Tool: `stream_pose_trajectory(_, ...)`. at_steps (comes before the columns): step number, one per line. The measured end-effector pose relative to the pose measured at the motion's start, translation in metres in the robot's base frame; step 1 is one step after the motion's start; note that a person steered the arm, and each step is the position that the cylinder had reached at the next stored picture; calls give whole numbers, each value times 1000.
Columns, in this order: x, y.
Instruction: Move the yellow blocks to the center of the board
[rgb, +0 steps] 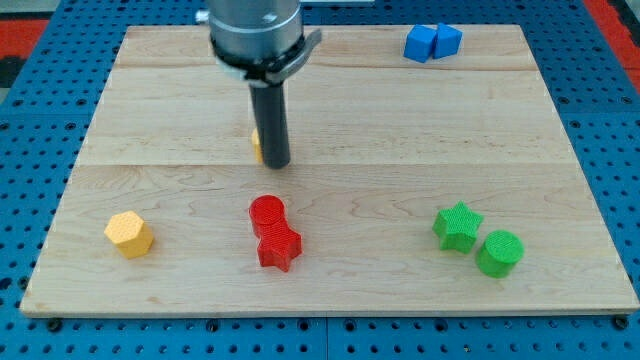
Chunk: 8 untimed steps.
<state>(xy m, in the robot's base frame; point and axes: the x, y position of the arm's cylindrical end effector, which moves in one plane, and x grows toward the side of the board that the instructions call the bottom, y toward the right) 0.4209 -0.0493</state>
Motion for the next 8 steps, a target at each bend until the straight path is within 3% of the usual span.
stream_pose_trajectory(1,-21,0)
stream_pose_trajectory(2,-7,-69)
stream_pose_trajectory(3,-23,-146)
stream_pose_trajectory(4,-29,-256)
stream_pose_trajectory(5,-29,-256)
stream_pose_trajectory(6,40,-254)
stream_pose_trajectory(7,142,-251)
stream_pose_trajectory(8,148,-191)
